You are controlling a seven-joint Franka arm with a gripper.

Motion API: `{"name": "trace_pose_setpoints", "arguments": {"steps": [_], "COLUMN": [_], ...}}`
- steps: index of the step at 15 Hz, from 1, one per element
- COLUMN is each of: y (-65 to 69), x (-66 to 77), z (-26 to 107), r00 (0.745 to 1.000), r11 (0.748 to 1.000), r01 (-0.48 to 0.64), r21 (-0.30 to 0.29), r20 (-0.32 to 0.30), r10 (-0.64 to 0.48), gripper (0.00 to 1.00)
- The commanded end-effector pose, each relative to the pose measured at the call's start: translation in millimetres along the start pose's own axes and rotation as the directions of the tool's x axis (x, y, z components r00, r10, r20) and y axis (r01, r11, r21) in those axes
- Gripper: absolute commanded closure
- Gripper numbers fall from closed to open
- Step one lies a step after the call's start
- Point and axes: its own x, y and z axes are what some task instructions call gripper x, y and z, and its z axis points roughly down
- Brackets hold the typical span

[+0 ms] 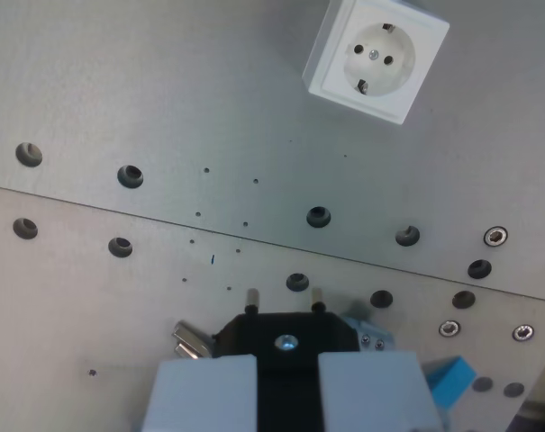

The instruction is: Move above the white socket

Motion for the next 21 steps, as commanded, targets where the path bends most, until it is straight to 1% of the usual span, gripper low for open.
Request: {"name": "trace_pose_setpoints", "arguments": {"steps": [1, 6, 10, 16, 21], "y": [1.4, 4.7, 8.7, 14.5, 20.5], "x": [0.6, 2.1, 3.7, 5.4, 6.1], "z": [2.7, 11.3, 21.7, 41.4, 61.5], "r00": [1.0, 0.998, 0.996, 0.989, 0.98], "r11": [1.0, 0.999, 0.996, 0.991, 0.984], "r01": [-0.023, -0.053, -0.084, -0.135, -0.178], "r21": [-0.004, -0.012, -0.016, -0.024, -0.028], "r20": [-0.008, -0.028, -0.043, -0.071, -0.094], "r10": [0.023, 0.053, 0.083, 0.133, 0.175], "gripper": [1.0, 1.0, 1.0, 1.0, 1.0]}}
